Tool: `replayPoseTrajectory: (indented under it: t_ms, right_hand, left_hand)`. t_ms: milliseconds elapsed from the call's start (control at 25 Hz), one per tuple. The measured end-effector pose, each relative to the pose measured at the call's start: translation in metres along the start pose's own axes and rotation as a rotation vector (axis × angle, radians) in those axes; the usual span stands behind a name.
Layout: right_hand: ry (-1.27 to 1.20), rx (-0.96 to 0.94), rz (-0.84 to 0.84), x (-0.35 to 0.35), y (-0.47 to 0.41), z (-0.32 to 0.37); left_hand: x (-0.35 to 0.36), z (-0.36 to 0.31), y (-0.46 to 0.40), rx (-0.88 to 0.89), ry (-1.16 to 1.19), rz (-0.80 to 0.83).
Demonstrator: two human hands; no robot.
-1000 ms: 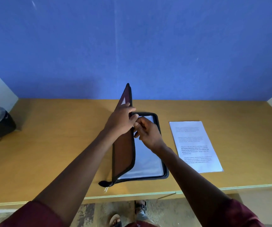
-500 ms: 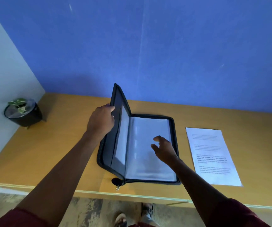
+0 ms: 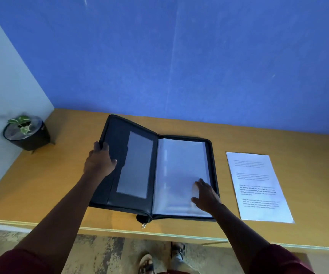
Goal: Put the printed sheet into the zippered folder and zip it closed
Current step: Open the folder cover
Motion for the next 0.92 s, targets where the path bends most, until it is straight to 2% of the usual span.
replayPoseTrajectory:
  t_ms: [160, 280, 400, 760, 920]
  right_hand:
    - [0.004, -0.024, -0.016, 0.005, 0.004, -0.004]
    - [-0.001, -0.031, -0.038, 0.006, 0.005, -0.003]
    - [-0.015, -0.004, -0.013, 0.009, 0.008, -0.008]
    - [0.018, 0.022, 0.018, 0.013, 0.014, -0.014]
    - [0.019, 0.014, 0.022, 0.012, 0.013, -0.012]
  left_hand:
    - [0.033, 0.026, -0.001, -0.018, -0.004, 0.079]
    - [0.049, 0.037, -0.002, -0.024, 0.026, 0.076]
    - [0.062, 0.044, -0.003, -0.027, 0.057, 0.088]
    - [0.103, 0.054, 0.006, 0.003, 0.172, 0.259]
    - [0.108, 0.059, 0.008, 0.024, 0.191, 0.260]
Point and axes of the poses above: each hand's wrist, its own y-axis away from the middle knuckle, its own x-axis out of the palm, z = x × y, the point moved 8 cm from there along -y, towards the middle knuckle, and after that the axes turned 4 degrees about x, right-handed, at the moved point
